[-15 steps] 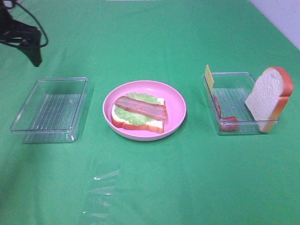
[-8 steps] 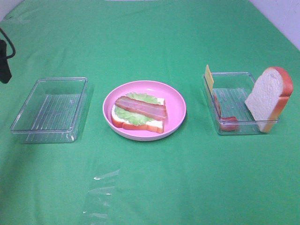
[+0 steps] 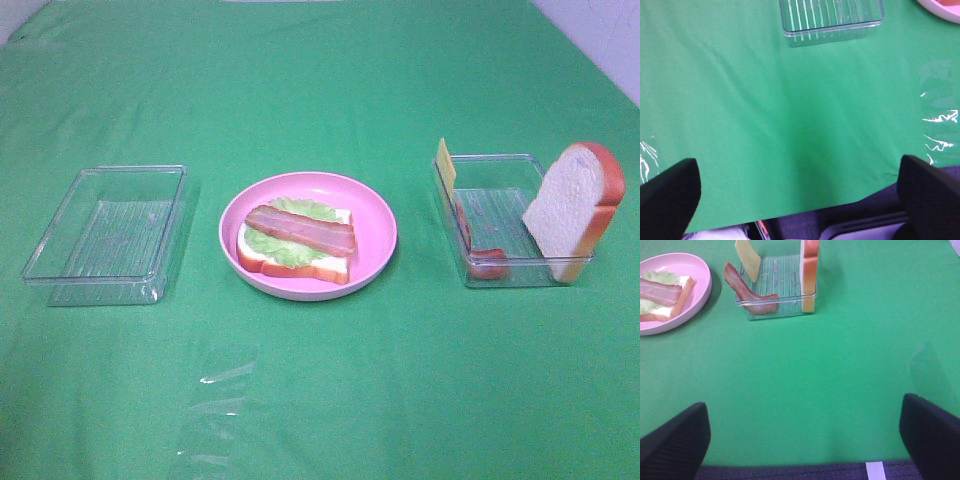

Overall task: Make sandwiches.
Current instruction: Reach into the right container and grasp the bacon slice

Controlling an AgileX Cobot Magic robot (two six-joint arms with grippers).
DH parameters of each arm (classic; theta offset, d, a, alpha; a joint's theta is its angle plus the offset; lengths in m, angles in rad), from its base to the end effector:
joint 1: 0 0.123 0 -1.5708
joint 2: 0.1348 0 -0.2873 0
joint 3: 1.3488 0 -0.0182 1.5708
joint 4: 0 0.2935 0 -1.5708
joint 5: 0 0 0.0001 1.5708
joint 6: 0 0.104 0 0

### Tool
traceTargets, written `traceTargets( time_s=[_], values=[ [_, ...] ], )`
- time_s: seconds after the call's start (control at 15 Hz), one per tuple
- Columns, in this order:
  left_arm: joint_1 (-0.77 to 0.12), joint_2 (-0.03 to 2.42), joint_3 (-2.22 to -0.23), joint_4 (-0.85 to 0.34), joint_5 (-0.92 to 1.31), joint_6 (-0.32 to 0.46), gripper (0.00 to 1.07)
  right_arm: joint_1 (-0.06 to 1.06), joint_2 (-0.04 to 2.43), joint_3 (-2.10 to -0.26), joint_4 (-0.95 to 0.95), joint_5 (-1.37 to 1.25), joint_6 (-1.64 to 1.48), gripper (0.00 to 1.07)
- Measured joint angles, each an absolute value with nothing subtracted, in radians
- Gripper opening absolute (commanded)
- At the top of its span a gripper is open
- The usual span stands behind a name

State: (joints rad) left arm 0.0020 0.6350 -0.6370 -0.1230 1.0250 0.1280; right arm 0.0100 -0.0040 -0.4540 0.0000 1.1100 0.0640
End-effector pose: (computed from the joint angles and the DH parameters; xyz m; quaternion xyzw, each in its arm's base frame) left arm 0.1460 -0.0106 0.2841 0.0458 0.9472 -0.0395 0.3148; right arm 0.0445 0.0004 0.2725 0.0237 0.8758 0.0178 0.4817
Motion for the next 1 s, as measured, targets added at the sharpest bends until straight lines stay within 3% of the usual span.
traceTargets(
  time_s=[0.27,1.0],
  values=[
    [0.002,0.047,-0.557,-0.11,1.124,0.127,1.0,0.01,-0.004,-0.454,0.0,1.11,0.064,0.98],
    [0.002,-0.006,-0.518,-0.12,1.098,0.115,0.99,0.01,-0.004,-0.454,0.0,1.11,0.064,0.98]
  ],
)
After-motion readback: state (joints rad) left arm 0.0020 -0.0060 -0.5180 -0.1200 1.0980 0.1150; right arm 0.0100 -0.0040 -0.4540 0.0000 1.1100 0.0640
